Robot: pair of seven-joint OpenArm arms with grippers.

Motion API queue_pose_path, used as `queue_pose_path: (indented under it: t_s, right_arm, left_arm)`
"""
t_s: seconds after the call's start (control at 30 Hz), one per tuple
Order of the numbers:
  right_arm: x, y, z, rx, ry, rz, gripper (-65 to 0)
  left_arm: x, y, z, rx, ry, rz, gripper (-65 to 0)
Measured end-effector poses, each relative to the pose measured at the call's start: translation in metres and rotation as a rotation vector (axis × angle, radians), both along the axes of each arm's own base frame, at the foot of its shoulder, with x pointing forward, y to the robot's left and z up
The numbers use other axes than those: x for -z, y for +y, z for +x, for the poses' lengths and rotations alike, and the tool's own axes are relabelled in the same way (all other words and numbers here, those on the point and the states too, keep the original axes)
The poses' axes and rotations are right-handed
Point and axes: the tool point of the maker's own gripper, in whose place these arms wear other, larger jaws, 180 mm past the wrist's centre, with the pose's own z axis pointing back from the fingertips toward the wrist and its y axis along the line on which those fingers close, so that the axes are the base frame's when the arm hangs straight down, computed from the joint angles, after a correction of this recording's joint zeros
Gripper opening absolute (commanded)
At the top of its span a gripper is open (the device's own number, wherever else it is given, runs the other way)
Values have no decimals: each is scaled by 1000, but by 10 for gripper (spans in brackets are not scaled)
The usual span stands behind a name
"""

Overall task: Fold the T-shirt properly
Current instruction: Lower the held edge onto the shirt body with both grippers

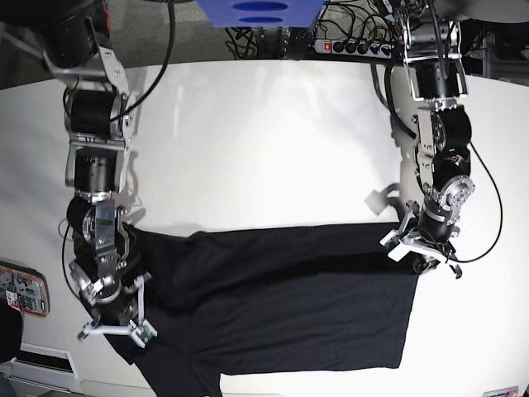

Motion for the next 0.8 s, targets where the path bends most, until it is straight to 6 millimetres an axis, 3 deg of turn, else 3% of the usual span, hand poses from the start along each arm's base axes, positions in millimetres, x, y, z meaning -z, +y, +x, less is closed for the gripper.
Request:
queue_pose_path:
  t_s: [0.2, 0.27, 0.4, 0.6, 0.8]
  right_arm:
    - [65, -3, -35, 10, 180, 4, -650]
    - [61, -2, -32, 8, 170, 6, -650]
    - [31, -1, -12, 6, 85, 7, -630]
    - [51, -3, -25, 11, 146, 2, -396]
    - [42, -3, -19, 10, 119, 4, -285]
  left_arm:
    - [19, -2, -1, -1, 56, -19, -650]
    - [20, -2, -1, -1, 55, -20, -650]
    - [18, -2, 0, -2, 51, -20, -650]
    - [19, -2, -1, -2, 52, -19, -650]
    - [20, -2, -2, -2, 55, -20, -650]
